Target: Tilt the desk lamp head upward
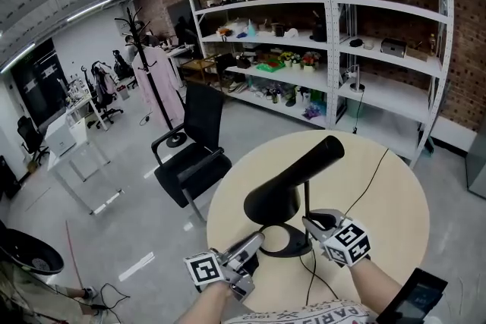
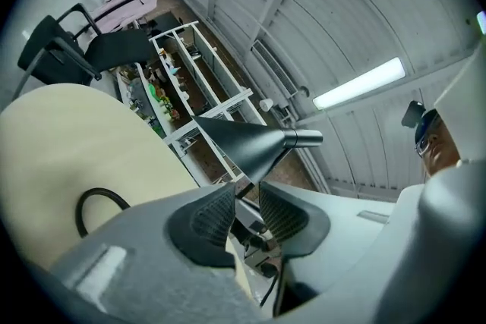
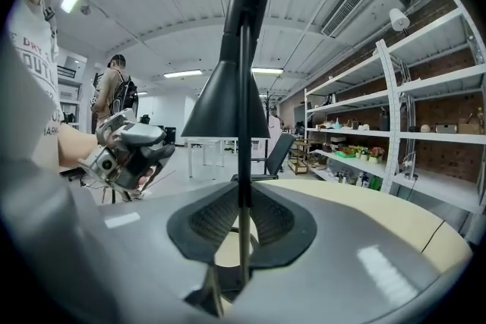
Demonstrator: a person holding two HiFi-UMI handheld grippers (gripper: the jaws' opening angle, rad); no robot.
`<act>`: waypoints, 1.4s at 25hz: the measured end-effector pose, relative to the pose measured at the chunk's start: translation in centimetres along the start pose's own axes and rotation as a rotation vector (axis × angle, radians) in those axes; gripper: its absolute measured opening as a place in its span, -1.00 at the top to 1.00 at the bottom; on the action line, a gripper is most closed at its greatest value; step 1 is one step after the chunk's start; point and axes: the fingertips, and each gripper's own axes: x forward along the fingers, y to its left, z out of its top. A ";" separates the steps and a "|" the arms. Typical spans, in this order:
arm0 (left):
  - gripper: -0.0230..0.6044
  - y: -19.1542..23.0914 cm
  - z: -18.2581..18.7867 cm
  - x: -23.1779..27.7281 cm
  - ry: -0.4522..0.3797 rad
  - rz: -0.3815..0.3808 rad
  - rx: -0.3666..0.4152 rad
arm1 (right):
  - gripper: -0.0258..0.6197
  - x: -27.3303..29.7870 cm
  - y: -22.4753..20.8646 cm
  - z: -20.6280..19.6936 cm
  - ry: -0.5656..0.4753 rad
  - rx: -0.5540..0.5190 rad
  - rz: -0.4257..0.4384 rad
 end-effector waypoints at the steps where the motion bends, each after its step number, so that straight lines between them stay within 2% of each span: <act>1: 0.60 -0.1 0.5 0.2 -0.024 -0.026 -0.028 | 0.78 0.1 0.1 -0.1 0.001 -0.002 0.007; 6: 0.53 -0.5 2.6 0.7 -0.139 -0.138 -0.120 | 0.78 0.0 0.4 -0.1 -0.001 -0.017 0.025; 19: 0.57 0.0 4.1 1.5 -0.276 -0.260 -0.345 | 0.78 0.3 0.6 -0.3 0.001 -0.049 0.044; 22: 0.69 0.3 4.0 1.7 -0.291 -0.274 -0.375 | 0.78 0.2 0.5 -0.5 -0.006 -0.042 0.049; 27: 0.73 0.3 4.3 1.0 -0.323 -0.333 -0.420 | 0.78 0.5 1.2 -0.4 -0.015 -0.041 0.055; 35: 0.75 0.3 4.2 1.5 -0.316 -0.335 -0.425 | 0.78 0.1 0.6 -0.5 -0.021 -0.034 0.054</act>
